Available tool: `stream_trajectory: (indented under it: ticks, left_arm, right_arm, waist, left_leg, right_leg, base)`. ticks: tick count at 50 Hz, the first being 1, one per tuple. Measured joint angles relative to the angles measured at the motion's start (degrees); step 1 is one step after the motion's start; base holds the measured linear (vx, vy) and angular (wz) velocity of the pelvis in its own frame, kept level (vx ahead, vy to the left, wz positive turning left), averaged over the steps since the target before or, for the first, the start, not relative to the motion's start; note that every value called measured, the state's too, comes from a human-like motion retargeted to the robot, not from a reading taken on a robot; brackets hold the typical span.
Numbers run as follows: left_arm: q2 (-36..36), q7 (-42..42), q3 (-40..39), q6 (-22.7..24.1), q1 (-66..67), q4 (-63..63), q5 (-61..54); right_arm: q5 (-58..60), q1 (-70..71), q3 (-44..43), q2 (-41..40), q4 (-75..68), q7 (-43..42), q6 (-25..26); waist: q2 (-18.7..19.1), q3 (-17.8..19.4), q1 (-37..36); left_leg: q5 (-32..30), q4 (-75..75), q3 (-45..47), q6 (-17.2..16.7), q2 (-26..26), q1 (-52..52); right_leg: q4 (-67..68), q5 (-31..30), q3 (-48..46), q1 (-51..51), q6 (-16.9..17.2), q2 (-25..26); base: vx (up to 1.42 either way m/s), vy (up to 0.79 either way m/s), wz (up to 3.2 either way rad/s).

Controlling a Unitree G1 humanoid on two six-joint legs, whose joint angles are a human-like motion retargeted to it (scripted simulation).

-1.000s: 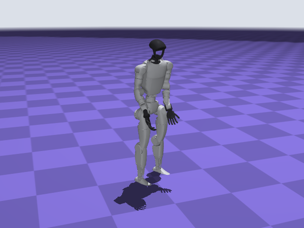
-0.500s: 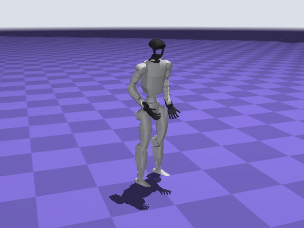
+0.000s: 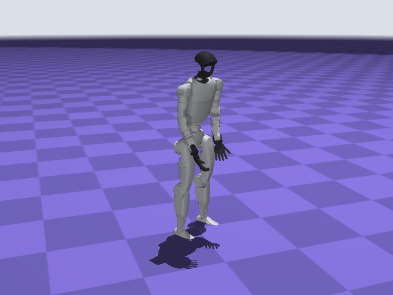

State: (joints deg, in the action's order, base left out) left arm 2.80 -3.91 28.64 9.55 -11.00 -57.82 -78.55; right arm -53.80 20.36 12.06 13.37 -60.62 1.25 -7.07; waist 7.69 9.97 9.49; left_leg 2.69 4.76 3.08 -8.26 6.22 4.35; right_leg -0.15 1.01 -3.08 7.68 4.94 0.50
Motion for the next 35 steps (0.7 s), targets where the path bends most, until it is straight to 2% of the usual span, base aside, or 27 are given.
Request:
stream_trajectory:
  ticks: [8,25,35]
  left_arm:
    - [1.5,-0.67,-2.02,0.25,-3.9,-5.92,-0.95]
    - [2.53,-1.38,-4.96,0.67,-8.19,-11.96,-3.53]
    - [2.77,-2.66,-4.51,-0.52,-9.47,-13.1,2.27]
  right_arm:
    - [-0.75,3.89,0.01,-0.46,-6.47,0.64,-0.14]
    - [0.81,5.21,0.1,0.08,-10.66,0.08,-0.55]
    - [6.29,3.97,1.12,1.16,-11.48,0.67,0.44]
  waist:
    - [0.76,0.68,-0.21]
    - [1.33,1.05,-0.31]
    - [1.36,0.63,-0.89]
  left_leg:
    - [-0.83,0.18,-0.98,-0.7,0.22,2.19]
    - [-1.85,0.24,-2.96,-2.02,0.49,4.95]
    - [-1.69,0.18,-4.4,-2.7,0.57,5.04]
  right_leg:
    - [-0.74,-0.59,-1.3,1.27,-0.4,0.15]
    - [-2.64,-1.86,-3.54,1.75,-1.22,0.46]
    - [-3.69,-2.13,-5.34,0.17,-1.83,0.64]
  base:
    - [0.0,-0.02,0.11]
    - [0.0,-0.01,0.09]
    - [0.0,0.0,0.24]
